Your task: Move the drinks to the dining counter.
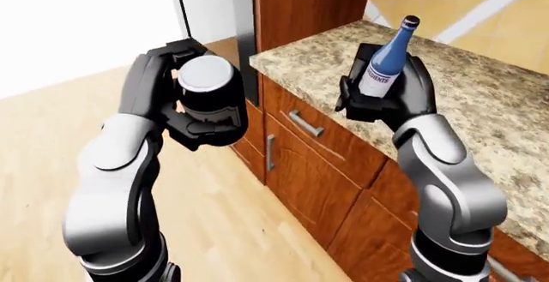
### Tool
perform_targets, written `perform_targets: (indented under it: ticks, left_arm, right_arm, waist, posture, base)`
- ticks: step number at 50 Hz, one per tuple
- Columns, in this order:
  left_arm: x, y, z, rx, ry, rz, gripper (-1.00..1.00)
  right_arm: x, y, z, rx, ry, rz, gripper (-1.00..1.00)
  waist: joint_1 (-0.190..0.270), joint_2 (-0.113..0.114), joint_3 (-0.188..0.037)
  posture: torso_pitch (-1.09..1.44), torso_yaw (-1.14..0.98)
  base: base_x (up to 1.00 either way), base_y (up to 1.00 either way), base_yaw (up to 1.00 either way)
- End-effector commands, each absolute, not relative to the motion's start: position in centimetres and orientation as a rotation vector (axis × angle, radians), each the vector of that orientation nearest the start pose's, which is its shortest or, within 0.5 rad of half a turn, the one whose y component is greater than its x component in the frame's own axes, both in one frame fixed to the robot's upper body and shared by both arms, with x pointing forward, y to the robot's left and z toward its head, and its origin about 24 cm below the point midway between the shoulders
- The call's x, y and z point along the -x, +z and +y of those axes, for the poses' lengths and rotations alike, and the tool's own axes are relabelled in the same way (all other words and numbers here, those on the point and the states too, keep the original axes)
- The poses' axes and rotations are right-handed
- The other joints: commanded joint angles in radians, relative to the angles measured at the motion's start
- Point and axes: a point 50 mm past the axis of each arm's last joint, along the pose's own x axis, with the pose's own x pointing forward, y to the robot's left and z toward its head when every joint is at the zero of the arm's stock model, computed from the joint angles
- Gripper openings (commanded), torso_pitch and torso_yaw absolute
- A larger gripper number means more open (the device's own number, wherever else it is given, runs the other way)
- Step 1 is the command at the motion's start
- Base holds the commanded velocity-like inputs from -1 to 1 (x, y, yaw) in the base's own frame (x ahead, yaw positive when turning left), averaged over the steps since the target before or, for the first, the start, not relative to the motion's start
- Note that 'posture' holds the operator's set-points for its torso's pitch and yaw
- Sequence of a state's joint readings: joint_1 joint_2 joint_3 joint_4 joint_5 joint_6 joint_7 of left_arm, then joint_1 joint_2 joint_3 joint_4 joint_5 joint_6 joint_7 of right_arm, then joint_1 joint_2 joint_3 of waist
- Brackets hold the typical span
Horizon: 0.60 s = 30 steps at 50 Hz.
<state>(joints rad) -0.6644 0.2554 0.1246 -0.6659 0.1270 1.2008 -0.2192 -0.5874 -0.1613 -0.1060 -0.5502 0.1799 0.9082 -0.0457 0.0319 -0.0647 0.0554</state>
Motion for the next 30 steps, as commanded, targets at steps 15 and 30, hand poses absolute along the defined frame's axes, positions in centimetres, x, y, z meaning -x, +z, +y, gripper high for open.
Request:
perform_targets:
  ticks: [15, 30]
  left_arm:
    - [-26.92, 26.49, 16.39, -0.249, -0.034, -0.206, -1.0]
    - [-26.88, 26.42, 16.41, -0.249, -0.034, -0.206, -1.0]
  right_arm:
    - [-28.2, 24.8, -14.48, 0.028, 0.088, -0.299, -1.0]
    - [-28.17, 24.84, -14.48, 0.028, 0.09, -0.301, -1.0]
  waist:
    - [-0.019, 0.12, -0.036]
    - [-0.01, -0.046, -0.042]
  posture:
    - [0.0, 0.0]
    - [0.0, 0.0]
  base:
    - [0.0, 0.0, 1.0]
    - [0.0, 0.0, 1.0]
